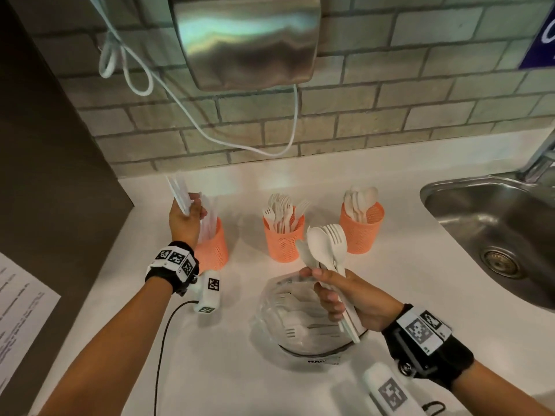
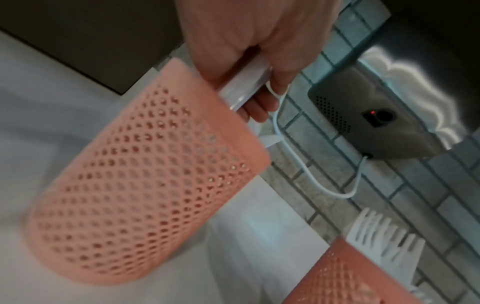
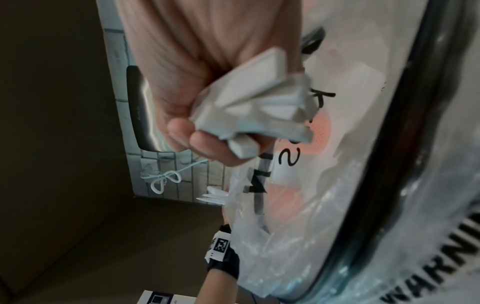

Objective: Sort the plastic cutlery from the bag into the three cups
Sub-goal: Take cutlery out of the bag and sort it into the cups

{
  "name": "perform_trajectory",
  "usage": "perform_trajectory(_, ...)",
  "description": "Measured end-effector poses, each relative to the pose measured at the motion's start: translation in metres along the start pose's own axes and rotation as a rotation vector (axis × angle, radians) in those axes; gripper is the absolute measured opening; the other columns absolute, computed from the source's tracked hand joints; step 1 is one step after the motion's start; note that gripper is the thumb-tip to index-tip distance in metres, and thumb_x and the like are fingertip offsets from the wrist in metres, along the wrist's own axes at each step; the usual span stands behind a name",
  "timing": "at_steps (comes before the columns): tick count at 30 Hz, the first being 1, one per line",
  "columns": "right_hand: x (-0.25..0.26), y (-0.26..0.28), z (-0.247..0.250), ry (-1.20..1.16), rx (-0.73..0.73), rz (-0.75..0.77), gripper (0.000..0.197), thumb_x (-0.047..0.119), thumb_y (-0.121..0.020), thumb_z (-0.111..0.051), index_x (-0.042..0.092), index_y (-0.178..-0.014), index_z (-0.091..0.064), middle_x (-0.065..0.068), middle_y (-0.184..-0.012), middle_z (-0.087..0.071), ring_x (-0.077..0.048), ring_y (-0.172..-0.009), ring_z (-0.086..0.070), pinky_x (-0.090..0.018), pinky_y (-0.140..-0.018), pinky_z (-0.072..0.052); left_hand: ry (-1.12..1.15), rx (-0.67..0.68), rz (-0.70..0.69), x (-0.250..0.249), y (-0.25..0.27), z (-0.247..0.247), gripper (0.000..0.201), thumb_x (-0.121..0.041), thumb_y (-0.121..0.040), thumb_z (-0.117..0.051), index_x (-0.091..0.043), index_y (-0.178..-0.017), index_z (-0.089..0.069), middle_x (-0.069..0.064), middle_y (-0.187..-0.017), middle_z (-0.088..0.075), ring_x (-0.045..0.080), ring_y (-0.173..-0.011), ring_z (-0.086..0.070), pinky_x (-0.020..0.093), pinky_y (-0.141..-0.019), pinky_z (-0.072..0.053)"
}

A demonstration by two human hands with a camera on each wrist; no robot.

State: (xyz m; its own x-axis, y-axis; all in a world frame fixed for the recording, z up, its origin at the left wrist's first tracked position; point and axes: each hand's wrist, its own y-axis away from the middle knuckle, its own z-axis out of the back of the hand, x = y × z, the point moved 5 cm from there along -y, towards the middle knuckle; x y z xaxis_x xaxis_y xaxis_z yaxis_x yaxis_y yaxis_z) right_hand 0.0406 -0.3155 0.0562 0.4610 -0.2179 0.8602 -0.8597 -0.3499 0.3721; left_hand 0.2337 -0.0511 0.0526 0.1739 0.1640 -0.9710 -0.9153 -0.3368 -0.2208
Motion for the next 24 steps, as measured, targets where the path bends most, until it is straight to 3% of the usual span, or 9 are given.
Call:
perform_trajectory(2, -0.001, -0.002, 0.001, -0.029, 0.000, -0.013, 0.032, 0.036, -0.078, -0.062, 0.014, -0.101, -0.059, 0.007, -0.046, -0.037, -0.005, -0.037, -0.032, -0.016, -0.038, -0.031, -0.070, -0.005, 0.039, 0.010, 0.002, -0.001, 0.018, -0.005, -0.089, -0.054, -0.009, -0.106, -0.056, 0.010, -0.095, -0.061, 0.019, -0.081, -0.060, 0.032, -0.082, -0.049)
perform_trajectory(4, -0.002, -0.002, 0.002, -0.031, -0.002, -0.020, 0.036, 0.037, -0.075, -0.062, 0.014, -0.102, -0.058, 0.006, -0.047, -0.037, -0.006, -0.038, -0.034, -0.017, -0.038, -0.033, -0.201, -0.018, 0.010, 0.009, 0.003, -0.003, 0.031, -0.006, -0.087, -0.057, -0.006, -0.118, -0.051, 0.007, -0.104, -0.059, 0.021, -0.092, -0.056, 0.025, -0.083, -0.044)
perform_trajectory(6, -0.002, -0.002, 0.002, -0.048, 0.005, -0.031, 0.040, 0.042, -0.077, -0.064, 0.015, -0.104, -0.058, 0.006, -0.048, -0.039, -0.007, -0.039, -0.038, -0.018, -0.039, -0.036, -0.281, -0.046, -0.054, 0.002, 0.005, -0.003, 0.038, -0.005, -0.086, -0.059, -0.005, -0.122, -0.048, 0.010, -0.113, -0.057, 0.021, -0.100, -0.054, 0.021, -0.085, -0.041)
perform_trajectory(10, -0.001, -0.002, 0.001, -0.106, 0.034, -0.045, 0.036, 0.039, -0.079, -0.052, 0.016, -0.107, -0.055, 0.005, -0.049, -0.044, -0.009, -0.040, -0.044, -0.020, -0.040, -0.041, -0.452, -0.098, -0.130, -0.007, 0.008, 0.000, 0.055, -0.015, -0.084, -0.065, -0.002, -0.133, -0.042, 0.020, -0.133, -0.042, 0.033, -0.126, -0.039, 0.033, -0.106, -0.032)
perform_trajectory(13, 0.000, -0.002, 0.002, -0.133, 0.053, -0.025, 0.033, 0.038, -0.083, -0.051, 0.016, -0.108, -0.054, 0.004, -0.050, -0.045, -0.008, -0.038, -0.042, -0.019, -0.039, -0.040, -0.430, -0.200, -0.322, -0.035, 0.023, 0.001, 0.047, -0.016, -0.087, -0.059, 0.000, -0.130, -0.046, 0.022, -0.129, -0.043, 0.032, -0.123, -0.040, 0.027, -0.102, -0.031)
perform_trajectory(15, 0.001, -0.003, 0.003, -0.118, 0.050, 0.006, 0.027, 0.035, -0.085, -0.056, 0.017, -0.105, -0.056, 0.004, -0.049, -0.044, -0.008, -0.037, -0.040, -0.019, -0.038, -0.038, -0.287, -0.184, -0.372, -0.057, 0.039, -0.004, 0.034, -0.013, -0.089, -0.054, -0.003, -0.121, -0.054, 0.014, -0.118, -0.051, 0.017, -0.110, -0.050, 0.022, -0.095, -0.037)
perform_trajectory(18, 0.004, -0.002, 0.002, -0.019, 0.051, 0.071, 0.015, 0.025, -0.079, -0.059, 0.015, -0.090, -0.054, 0.005, -0.046, -0.041, -0.007, -0.035, -0.037, -0.018, -0.037, -0.035, -0.076, 0.095, -0.303, -0.088, 0.070, -0.024, 0.017, -0.005, -0.092, -0.049, -0.013, -0.097, -0.063, -0.001, -0.097, -0.062, -0.009, -0.081, -0.056, 0.010, -0.074, -0.043)
perform_trajectory(21, 0.005, -0.001, -0.003, 0.081, 0.061, 0.129, 0.013, 0.019, -0.077, -0.062, 0.016, -0.074, -0.050, 0.006, -0.041, -0.036, -0.007, -0.033, -0.034, -0.017, -0.036, -0.032, -0.061, 0.502, -0.133, -0.104, 0.110, -0.051, 0.019, -0.003, -0.092, -0.048, -0.010, -0.091, -0.066, -0.008, -0.086, -0.065, -0.010, -0.068, -0.057, 0.005, -0.062, -0.043)
perform_trajectory(24, 0.006, 0.000, -0.006, 0.164, 0.075, 0.193, 0.019, 0.019, -0.075, -0.067, 0.023, -0.062, -0.055, 0.007, -0.041, -0.038, -0.007, -0.034, -0.036, -0.019, -0.037, -0.033, -0.125, 0.753, 0.031, -0.107, 0.149, -0.070, 0.025, -0.021, -0.094, -0.050, -0.004, -0.099, -0.068, -0.001, -0.082, -0.066, 0.001, -0.068, -0.058, 0.010, -0.057, -0.044)
